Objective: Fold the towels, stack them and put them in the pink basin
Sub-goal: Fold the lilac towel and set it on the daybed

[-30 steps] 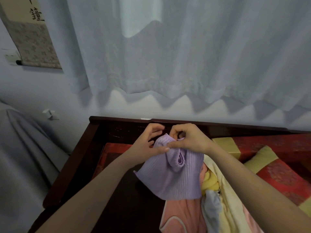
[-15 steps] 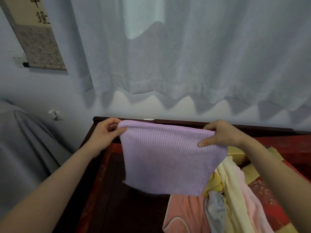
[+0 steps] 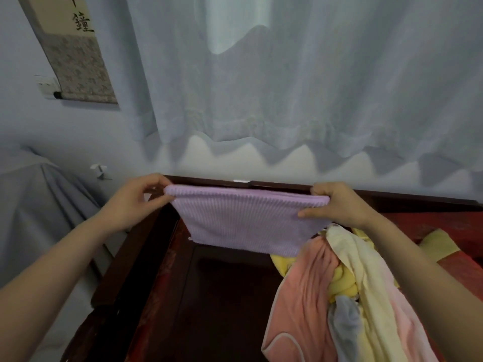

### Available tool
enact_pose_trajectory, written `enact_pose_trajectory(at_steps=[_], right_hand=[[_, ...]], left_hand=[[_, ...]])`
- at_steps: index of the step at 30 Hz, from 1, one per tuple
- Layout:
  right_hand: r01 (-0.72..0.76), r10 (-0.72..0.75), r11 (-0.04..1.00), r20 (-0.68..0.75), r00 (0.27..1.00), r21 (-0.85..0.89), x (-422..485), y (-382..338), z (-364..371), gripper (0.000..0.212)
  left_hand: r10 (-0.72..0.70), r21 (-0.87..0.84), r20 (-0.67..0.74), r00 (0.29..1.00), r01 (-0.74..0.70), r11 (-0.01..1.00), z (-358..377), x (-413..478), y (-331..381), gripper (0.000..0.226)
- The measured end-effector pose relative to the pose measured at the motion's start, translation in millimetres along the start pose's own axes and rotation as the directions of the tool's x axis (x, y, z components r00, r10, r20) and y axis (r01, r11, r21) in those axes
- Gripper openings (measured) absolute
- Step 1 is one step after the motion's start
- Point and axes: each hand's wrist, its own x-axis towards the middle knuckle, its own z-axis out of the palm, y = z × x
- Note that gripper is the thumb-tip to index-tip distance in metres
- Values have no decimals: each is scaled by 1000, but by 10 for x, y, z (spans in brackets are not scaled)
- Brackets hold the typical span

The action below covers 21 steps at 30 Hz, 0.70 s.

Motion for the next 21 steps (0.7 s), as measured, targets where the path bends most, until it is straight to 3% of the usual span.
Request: enact_pose_trajectory(at_steps=[2,5,9,12,16,19,21], right_hand=[[49,-50,999,62,997,13,-194,69,197,52],[27,-39,997,171,985,73,-544,302,672,42],[-191,148,971,268,952,141,-949,724,1341,30],[-337,285,922,255,924,191,-1154,1018,1712,20],[-426,406,863,128,905,270,-1043,1189,1878,35],[-435,452,840,25,892,323,-723,1256,1893,20],[-459,484,837,-10,875,297,-480,1345,1959,22]], left_hand=[[0,78,98,995,-8,997,-1,-290,-33,13],[-76,50,271,960,65,997,185,-721,-199,13],[-227,-13,438,870,259,966,695,-1122,-604,34],[-331,-46,496,803,405,913,1077,-1256,-873,10],[-478,-92,365,798,542,835,1436,-1057,-1055,3],[-583,-173,246,774,627,759,1661,-775,-1253,3],[-648,-198,211,731,682,704,1830,-625,-1437,6]])
